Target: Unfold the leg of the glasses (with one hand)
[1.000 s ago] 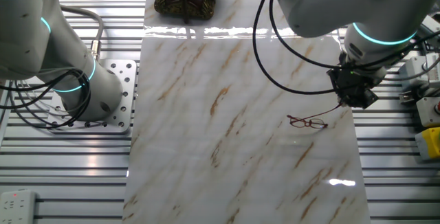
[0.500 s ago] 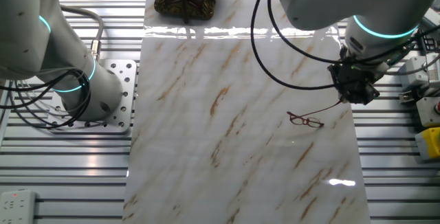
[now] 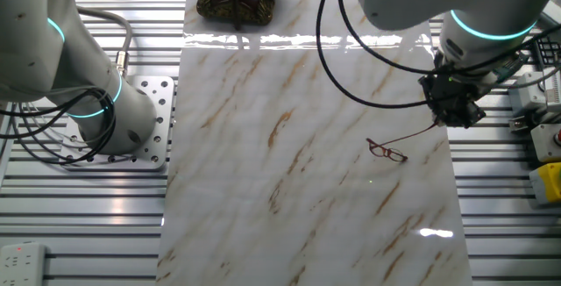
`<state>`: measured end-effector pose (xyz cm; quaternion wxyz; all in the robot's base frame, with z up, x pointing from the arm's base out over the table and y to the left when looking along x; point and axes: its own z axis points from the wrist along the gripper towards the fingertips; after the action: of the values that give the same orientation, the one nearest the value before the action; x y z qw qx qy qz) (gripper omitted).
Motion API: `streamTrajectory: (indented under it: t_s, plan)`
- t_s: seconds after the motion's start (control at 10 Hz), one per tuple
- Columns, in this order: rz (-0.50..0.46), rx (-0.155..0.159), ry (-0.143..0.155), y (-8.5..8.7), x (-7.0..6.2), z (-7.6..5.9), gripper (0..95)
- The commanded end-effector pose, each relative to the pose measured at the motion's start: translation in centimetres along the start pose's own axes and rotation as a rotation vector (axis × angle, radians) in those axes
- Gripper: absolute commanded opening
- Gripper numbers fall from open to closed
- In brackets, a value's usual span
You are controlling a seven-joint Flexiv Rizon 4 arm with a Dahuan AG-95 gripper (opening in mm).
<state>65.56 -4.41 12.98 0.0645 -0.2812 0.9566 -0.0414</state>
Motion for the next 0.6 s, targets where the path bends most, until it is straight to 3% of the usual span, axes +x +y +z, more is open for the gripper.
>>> streamTrajectory:
  t_s: [0.1, 0.6]
  plan:
    - [0.003, 0.001, 0.001, 0.2, 0.0, -0.5, 0.0]
    - [0.014, -0.005, -0.001, 0.8, -0.4, -2.6, 0.0]
